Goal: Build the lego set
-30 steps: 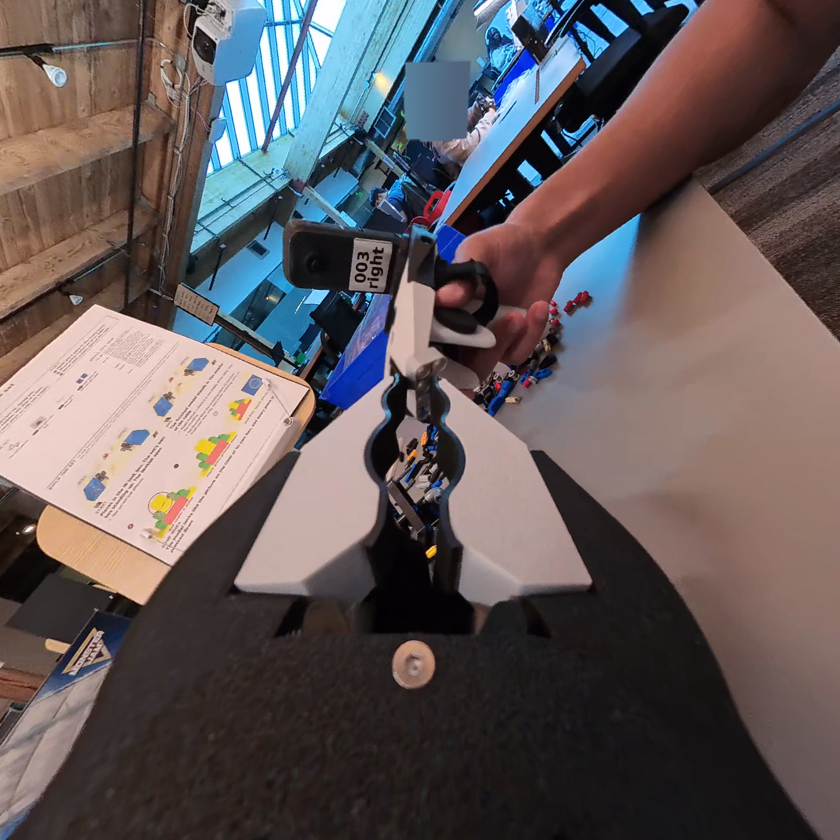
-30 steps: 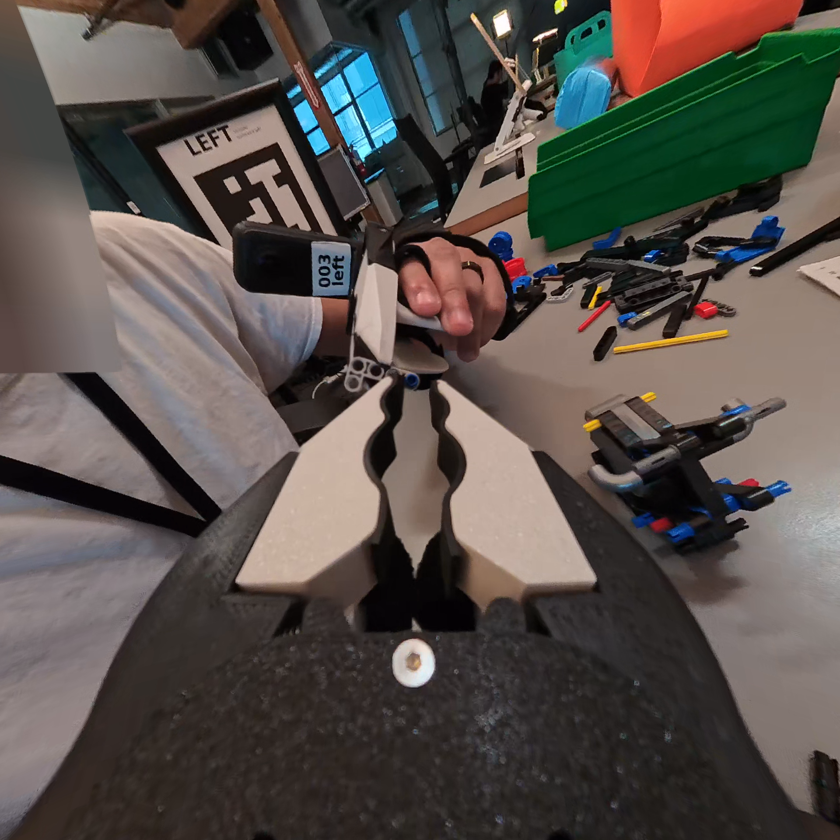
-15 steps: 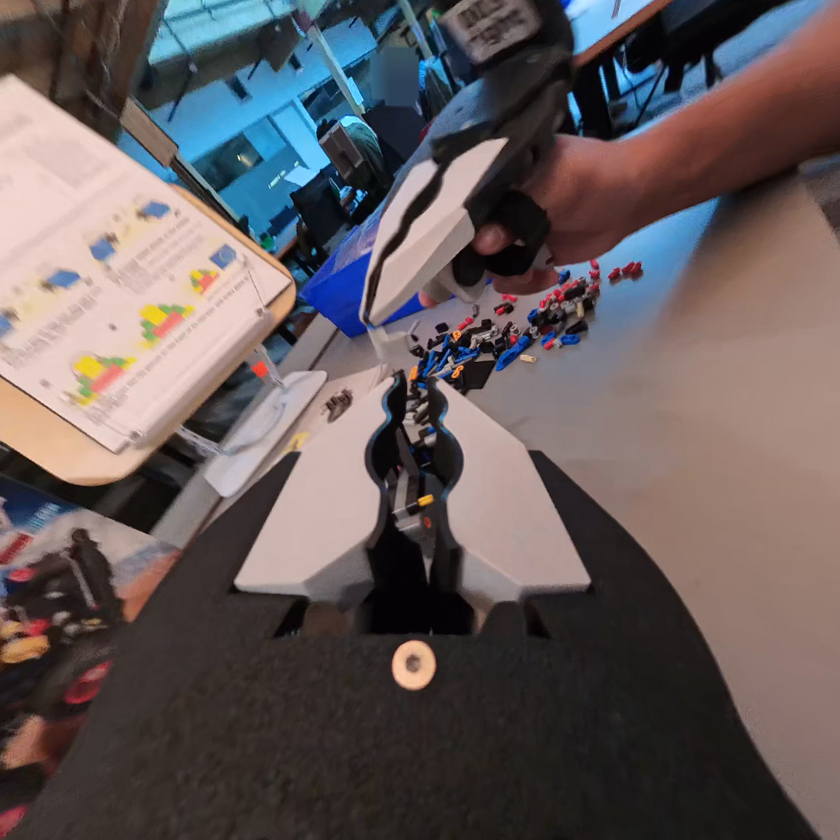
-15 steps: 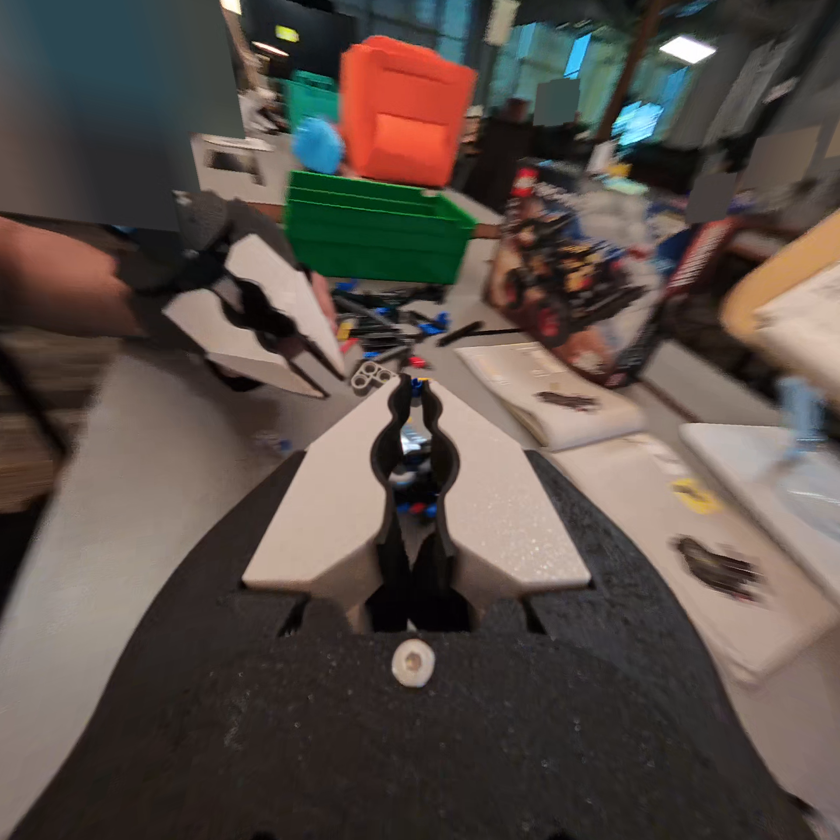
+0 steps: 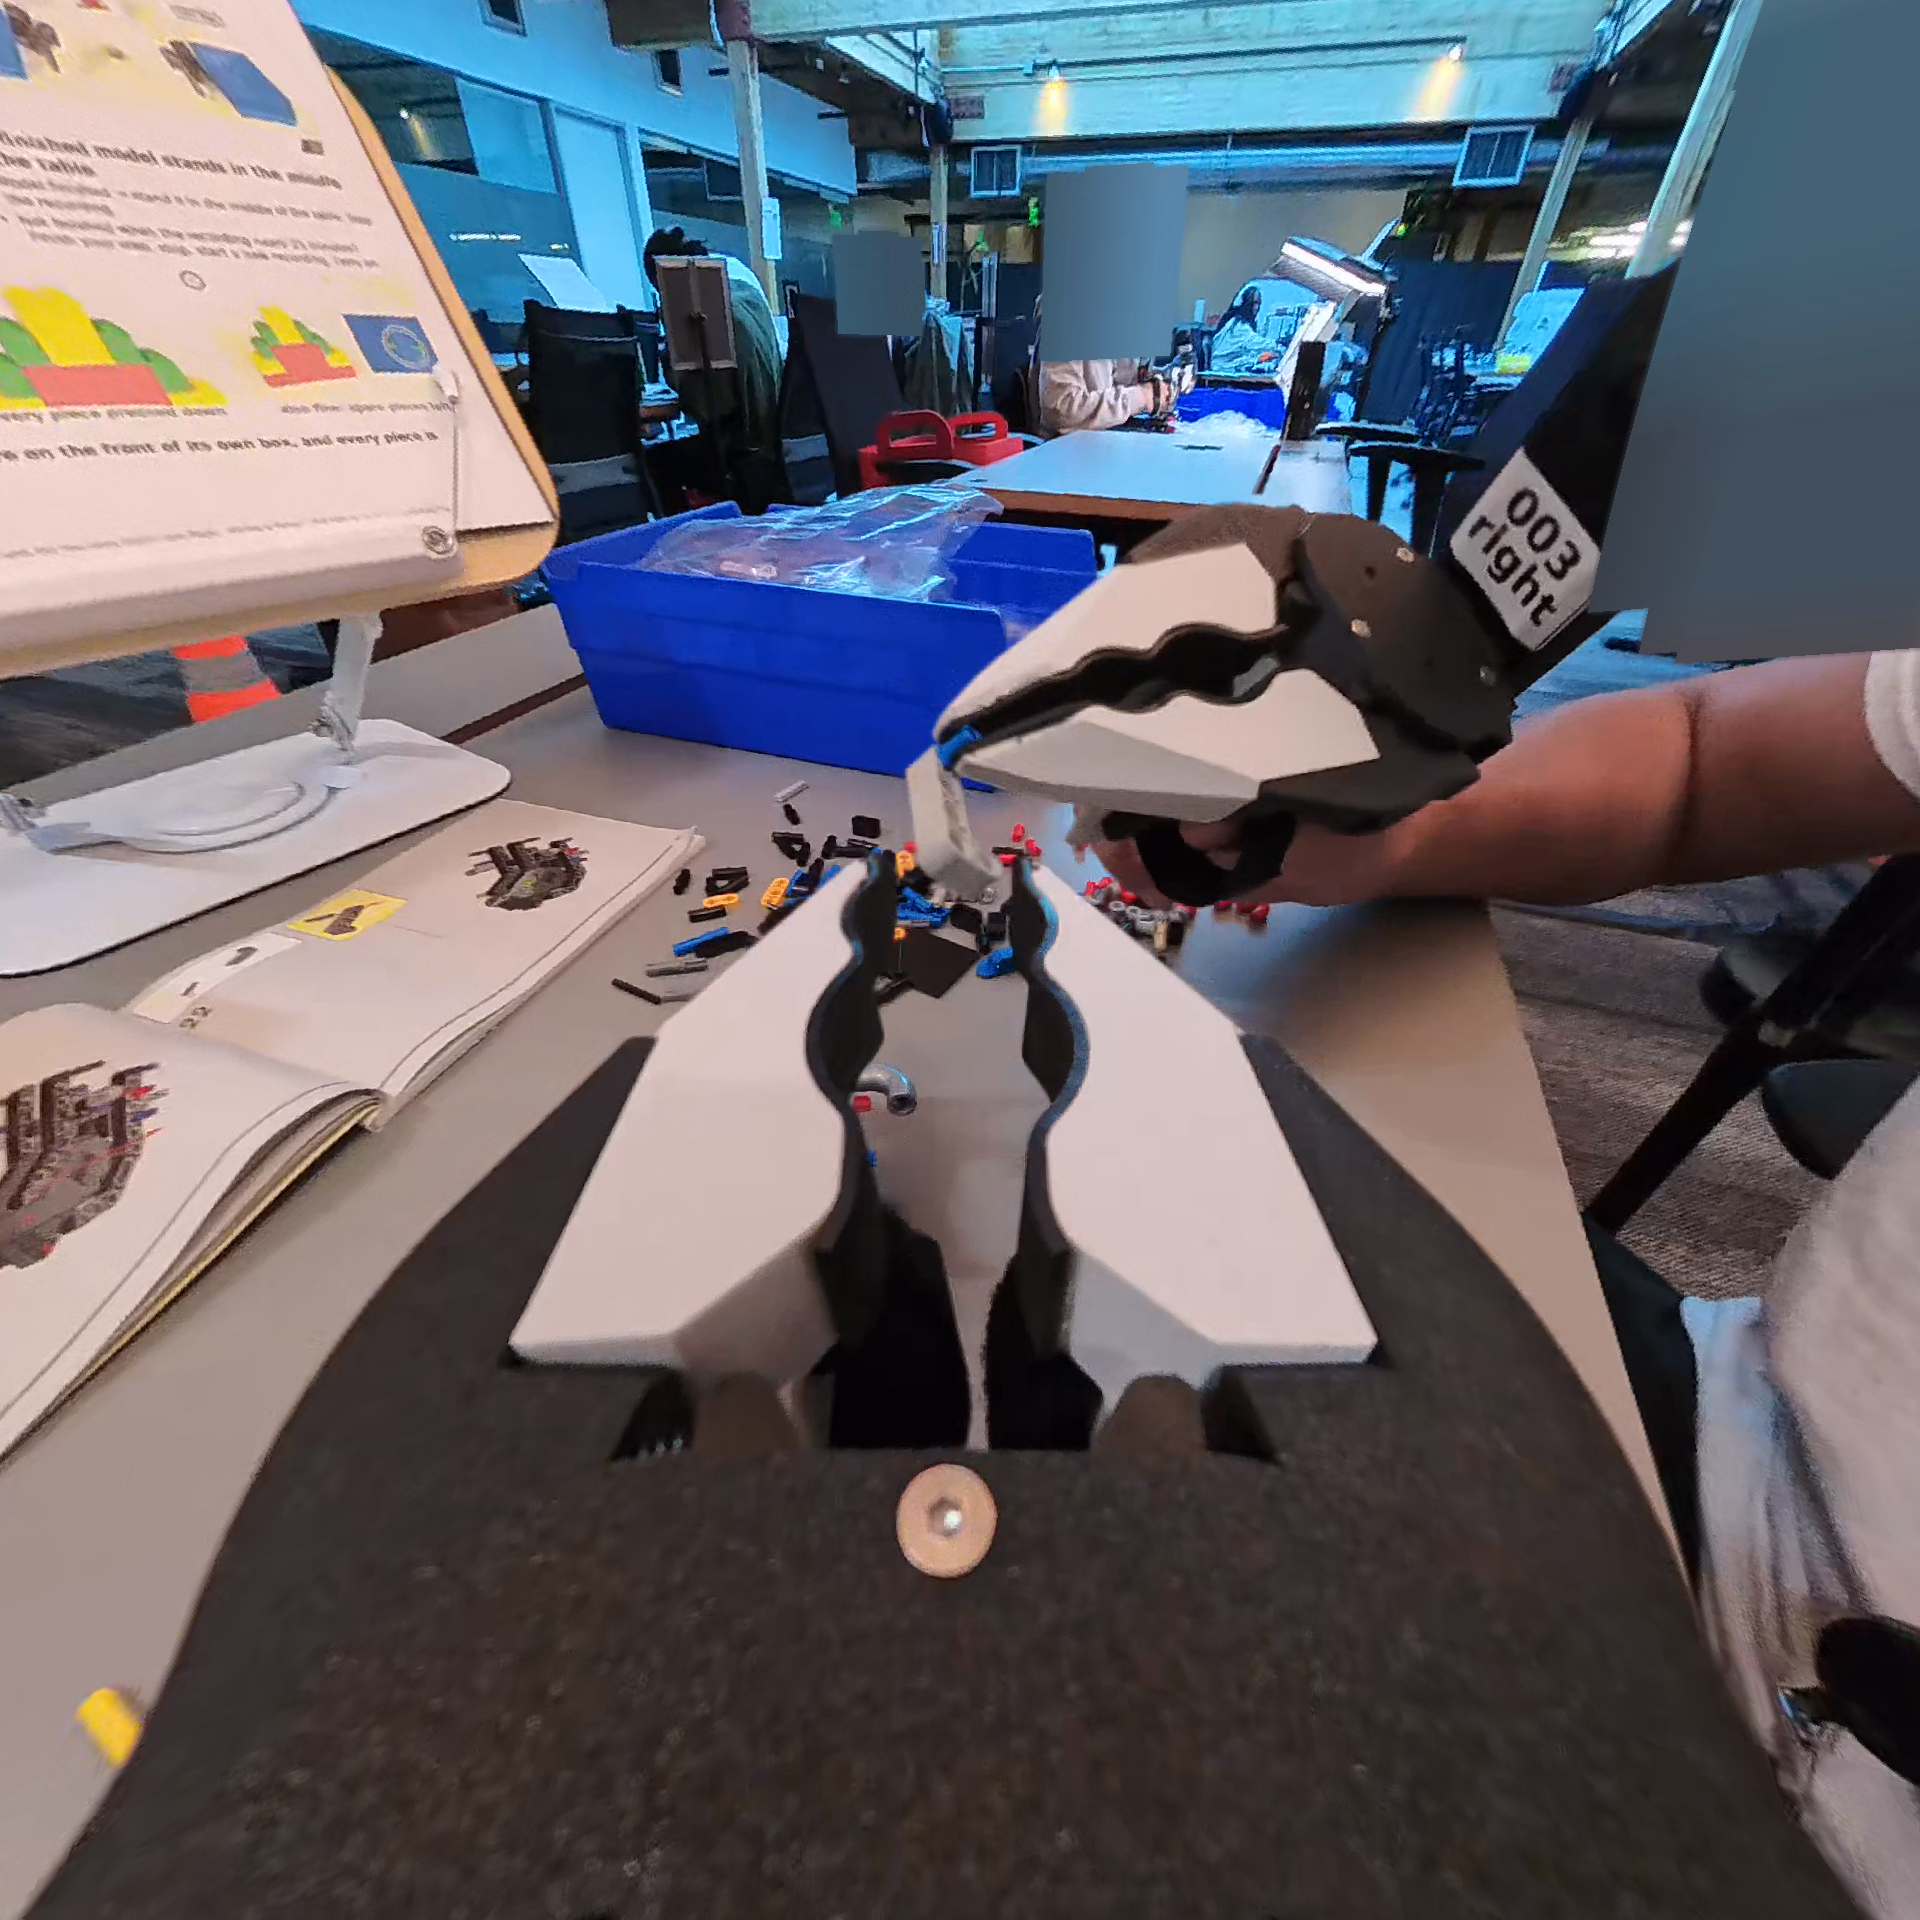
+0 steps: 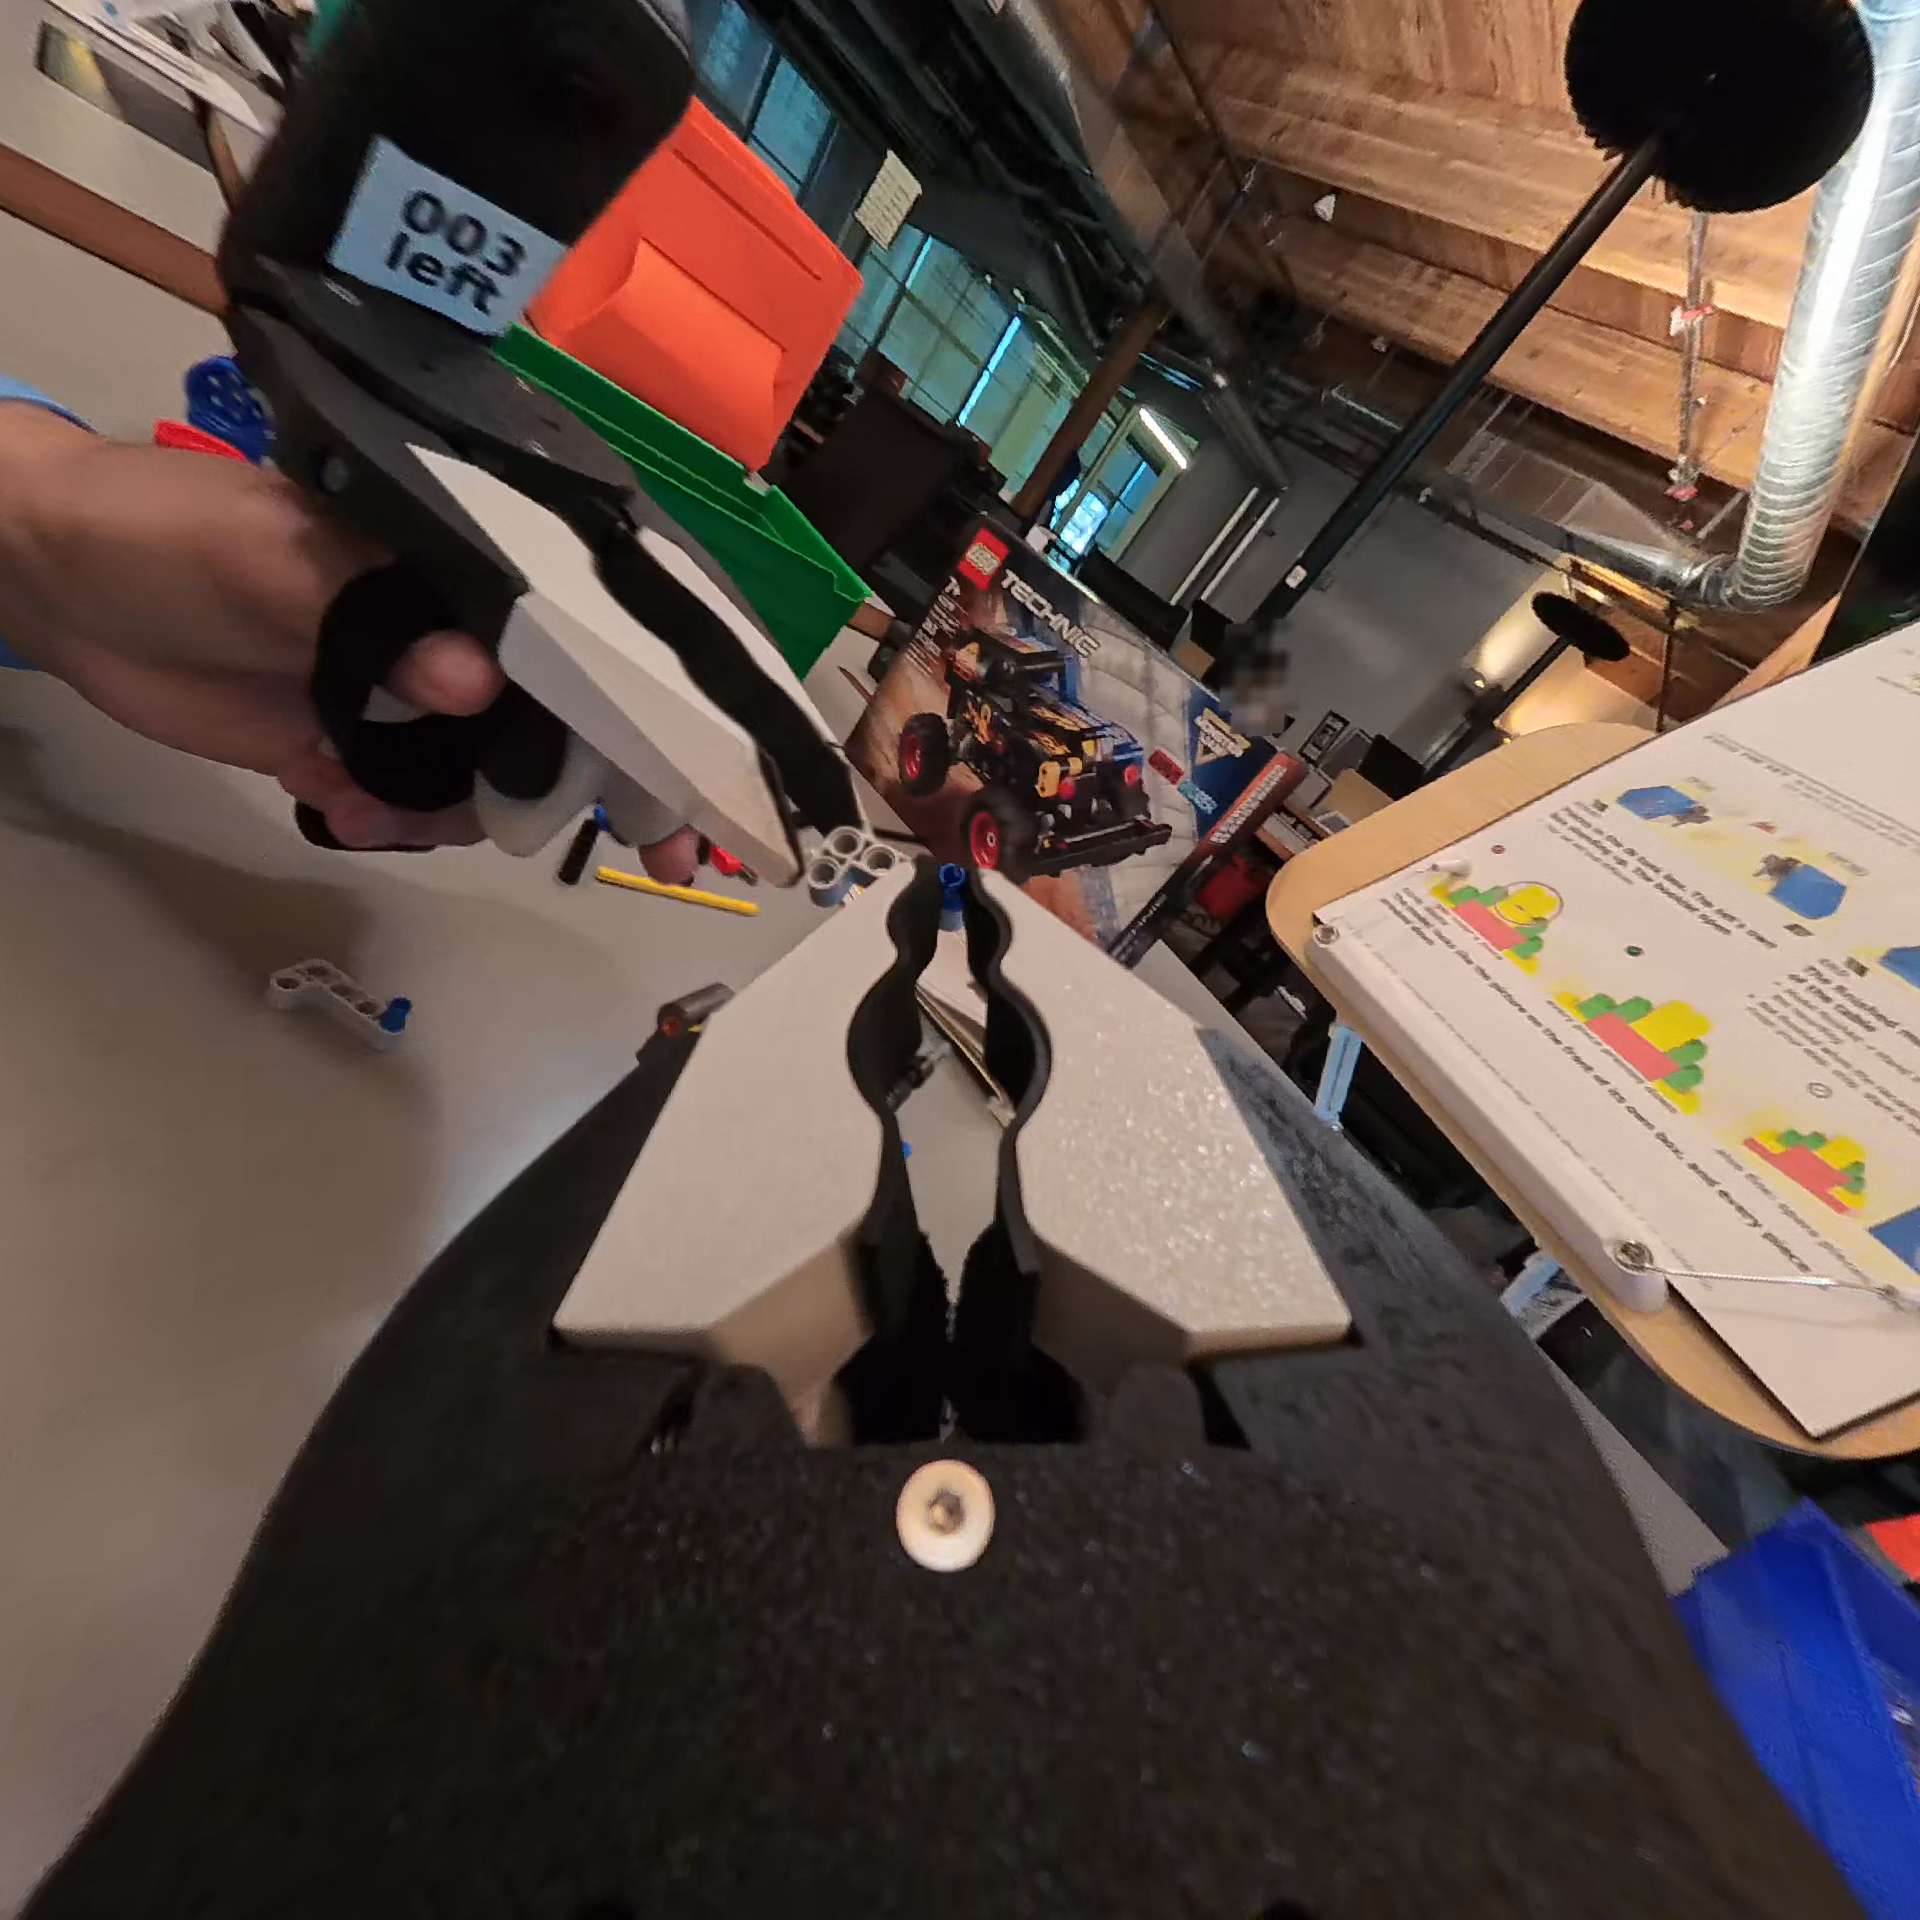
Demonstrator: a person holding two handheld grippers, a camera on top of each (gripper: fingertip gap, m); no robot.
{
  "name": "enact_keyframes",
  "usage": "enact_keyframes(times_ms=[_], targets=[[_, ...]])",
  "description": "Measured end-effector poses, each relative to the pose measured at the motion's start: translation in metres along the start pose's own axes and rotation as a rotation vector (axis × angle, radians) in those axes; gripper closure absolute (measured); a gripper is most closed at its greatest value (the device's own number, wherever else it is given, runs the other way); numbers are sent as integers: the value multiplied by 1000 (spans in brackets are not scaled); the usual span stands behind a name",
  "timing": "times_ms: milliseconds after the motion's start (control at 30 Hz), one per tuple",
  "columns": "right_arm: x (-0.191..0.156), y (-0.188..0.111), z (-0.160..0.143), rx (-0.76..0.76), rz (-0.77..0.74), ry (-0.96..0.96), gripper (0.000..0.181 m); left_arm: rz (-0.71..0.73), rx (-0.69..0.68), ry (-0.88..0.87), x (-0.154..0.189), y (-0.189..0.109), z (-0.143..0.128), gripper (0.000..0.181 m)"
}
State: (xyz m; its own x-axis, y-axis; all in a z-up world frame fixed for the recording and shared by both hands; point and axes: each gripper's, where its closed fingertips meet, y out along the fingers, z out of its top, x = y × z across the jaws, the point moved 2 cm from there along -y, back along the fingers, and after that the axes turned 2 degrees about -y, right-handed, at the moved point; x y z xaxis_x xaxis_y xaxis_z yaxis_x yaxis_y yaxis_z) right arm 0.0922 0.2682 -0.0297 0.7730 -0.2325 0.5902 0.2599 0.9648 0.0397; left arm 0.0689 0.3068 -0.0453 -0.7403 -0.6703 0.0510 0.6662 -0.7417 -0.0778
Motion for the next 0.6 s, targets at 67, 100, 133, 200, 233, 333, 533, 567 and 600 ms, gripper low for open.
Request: enact_keyframes(times_ms=[67,100,133,200,233,333,533,567,600], targets=[[-3,0,2,19,6,-16,178,-20,1,-33,0,-1,-1,162],[-5,0,3,26,14,-28,178,-40,4,-53,1,-1,-1,162],[-6,0,5,34,10,-39,178,-62,10,-74,2,-1,-1,164],[-8,0,5,37,13,-54,178,-109,21,-120,6,-1,0,166],[-8,0,6,42,9,-62,178,-126,25,-143,7,-2,1,166],[-8,0,7,48,8,-68,178,-153,28,-194,6,-2,0,171],[-12,5,-6,-31,47,-2,176,-110,20,-205,-8,-5,-3,175],[-13,5,-6,-36,63,20,176,-98,14,-187,-10,-6,-3,175],[-14,6,-9,-51,77,42,176,-77,10,-162,-12,-6,-3,175]])
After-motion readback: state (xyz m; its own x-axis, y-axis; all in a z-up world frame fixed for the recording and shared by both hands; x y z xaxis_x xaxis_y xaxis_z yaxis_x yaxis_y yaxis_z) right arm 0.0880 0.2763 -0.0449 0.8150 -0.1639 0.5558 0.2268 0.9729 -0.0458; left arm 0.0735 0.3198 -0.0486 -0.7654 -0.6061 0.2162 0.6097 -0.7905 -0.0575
